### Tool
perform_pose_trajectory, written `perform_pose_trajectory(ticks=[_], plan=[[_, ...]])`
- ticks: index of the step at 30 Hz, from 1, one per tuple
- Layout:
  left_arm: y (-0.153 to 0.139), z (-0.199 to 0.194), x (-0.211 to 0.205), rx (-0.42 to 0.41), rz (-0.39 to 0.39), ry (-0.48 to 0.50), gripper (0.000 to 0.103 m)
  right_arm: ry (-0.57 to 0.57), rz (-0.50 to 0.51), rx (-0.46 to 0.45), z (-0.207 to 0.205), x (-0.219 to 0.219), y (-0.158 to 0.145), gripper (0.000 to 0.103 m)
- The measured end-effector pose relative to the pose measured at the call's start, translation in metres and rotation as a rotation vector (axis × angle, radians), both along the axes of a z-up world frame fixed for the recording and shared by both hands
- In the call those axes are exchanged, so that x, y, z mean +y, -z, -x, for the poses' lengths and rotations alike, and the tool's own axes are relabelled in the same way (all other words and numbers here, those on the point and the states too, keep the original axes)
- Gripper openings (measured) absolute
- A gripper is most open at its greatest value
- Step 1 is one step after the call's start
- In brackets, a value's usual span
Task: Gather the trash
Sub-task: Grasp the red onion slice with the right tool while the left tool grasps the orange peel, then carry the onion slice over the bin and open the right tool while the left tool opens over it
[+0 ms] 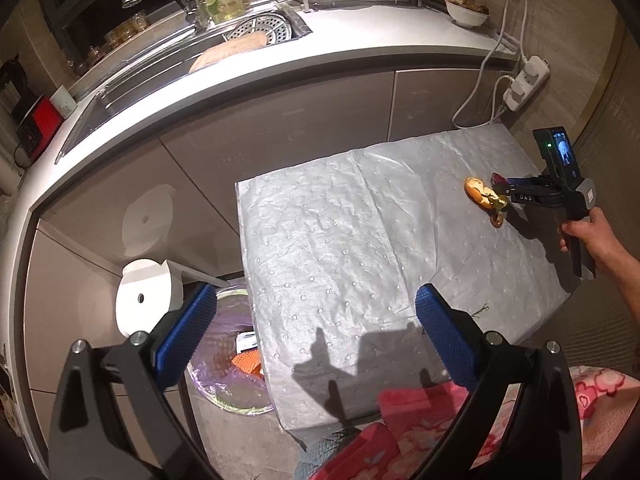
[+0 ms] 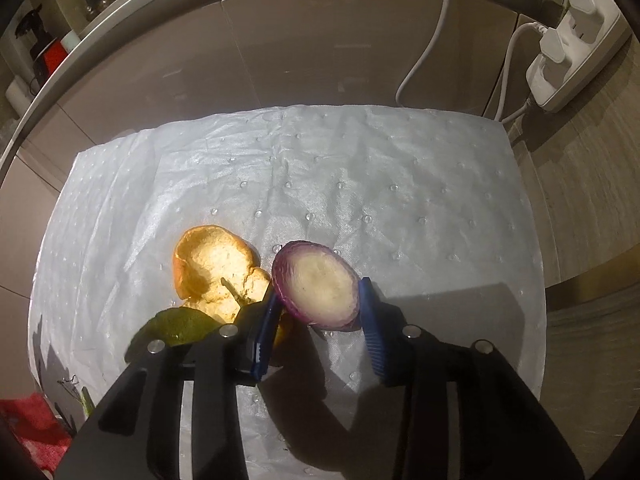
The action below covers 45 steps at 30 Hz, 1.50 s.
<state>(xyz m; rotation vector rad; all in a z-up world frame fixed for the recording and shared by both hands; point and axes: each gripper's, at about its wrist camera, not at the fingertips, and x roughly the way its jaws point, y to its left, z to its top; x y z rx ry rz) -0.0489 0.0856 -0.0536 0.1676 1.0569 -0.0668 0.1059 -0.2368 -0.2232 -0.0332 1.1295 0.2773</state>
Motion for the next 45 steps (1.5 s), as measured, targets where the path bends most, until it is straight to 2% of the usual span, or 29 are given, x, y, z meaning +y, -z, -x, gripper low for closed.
perform_pose_trajectory(ticks=[6,9,12,15,18,20,22,25,27,28,31,34,39,45], plan=[[0.012,-0.03,-0.051,0.018,0.062,0.162,0.095,0.075,-0.109,-0.032,0.013,-0.021,-0.018,0.039],[0.027,-0.05,-0.09,0.023,0.092,0.272,0.095,0.123,-0.167,-0.054,0.023,-0.037,-0.033,0.039],[0.048,-0.07,-0.13,0.064,0.125,0.376,0.095,0.157,-0.19,-0.083,0.037,-0.051,-0.048,0.039],[0.072,-0.094,-0.163,0.106,0.165,0.431,0.095,0.187,-0.205,-0.103,0.056,-0.062,-0.062,0.039],[0.096,-0.117,-0.187,0.166,0.211,0.439,0.093,0.209,-0.196,-0.113,0.077,-0.071,-0.071,0.039],[0.111,-0.128,-0.199,0.204,0.236,0.451,0.074,0.22,-0.19,-0.109,0.09,-0.075,-0.073,0.039],[0.125,-0.136,-0.207,0.245,0.24,0.457,0.063,0.233,-0.193,-0.104,0.102,-0.08,-0.073,0.039],[0.145,-0.145,-0.215,0.305,0.241,0.438,0.061,0.254,-0.201,-0.099,0.117,-0.086,-0.072,0.039],[0.153,-0.149,-0.215,0.337,0.256,0.425,0.052,0.265,-0.209,-0.097,0.124,-0.089,-0.072,0.039],[0.155,-0.151,-0.214,0.346,0.266,0.419,0.041,0.27,-0.211,-0.096,0.127,-0.09,-0.071,0.039],[0.159,-0.155,-0.215,0.386,0.317,0.394,0.016,0.281,-0.219,-0.089,0.131,-0.092,-0.069,0.039],[0.163,-0.157,-0.217,0.414,0.335,0.387,0.008,0.287,-0.219,-0.086,0.136,-0.09,-0.067,0.039],[0.148,-0.155,-0.205,0.39,0.392,0.379,0.003,0.277,-0.218,-0.097,0.14,-0.082,-0.073,0.039],[0.088,-0.132,-0.168,0.258,0.43,0.408,0.003,0.223,-0.21,-0.118,0.137,-0.056,-0.088,0.039]])
